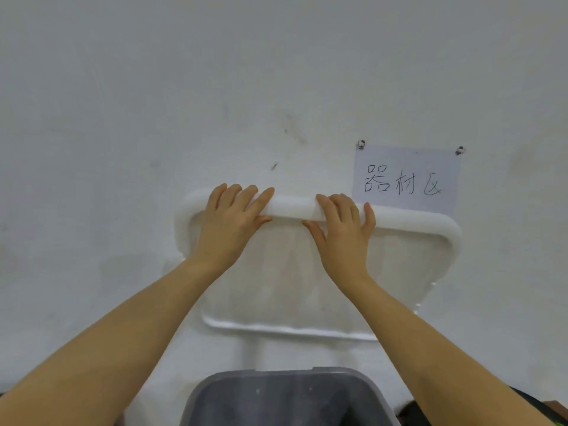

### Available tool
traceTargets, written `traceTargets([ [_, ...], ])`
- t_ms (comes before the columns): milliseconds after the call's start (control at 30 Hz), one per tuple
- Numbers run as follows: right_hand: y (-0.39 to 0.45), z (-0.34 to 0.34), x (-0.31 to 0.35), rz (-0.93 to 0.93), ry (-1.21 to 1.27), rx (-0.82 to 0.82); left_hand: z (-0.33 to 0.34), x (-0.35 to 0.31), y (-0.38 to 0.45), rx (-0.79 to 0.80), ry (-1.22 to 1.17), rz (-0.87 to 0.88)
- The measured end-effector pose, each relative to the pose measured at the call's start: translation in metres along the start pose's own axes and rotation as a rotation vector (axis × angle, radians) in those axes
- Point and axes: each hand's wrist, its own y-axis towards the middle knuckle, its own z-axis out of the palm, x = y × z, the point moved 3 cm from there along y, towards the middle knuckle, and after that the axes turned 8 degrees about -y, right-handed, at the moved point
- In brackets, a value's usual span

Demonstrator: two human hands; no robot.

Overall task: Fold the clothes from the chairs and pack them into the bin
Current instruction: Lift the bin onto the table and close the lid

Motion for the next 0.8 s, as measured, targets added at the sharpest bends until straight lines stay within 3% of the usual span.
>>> traceTargets([
  [233,0.018,-0.077,-0.013,0.083,0.048,-0.043,-0.079,-0.044,0.040,-0.027,-0.049,-0.021],
  [467,-0.006,-0.132,-0.023,0.208,0.228,0.199,-0.137,-0.103,0.022,0.122,-0.122,-0.270],
  [600,-0.027,-0.150,-0.012,0.169,0.302,0.331,-0.162,-0.126,-0.009,0.196,-0.223,-0.512],
  [800,-0.069,-0.159,0.022,0.070,0.367,0.581,-0.196,-0.121,-0.046,0.282,-0.171,-0.668],
])
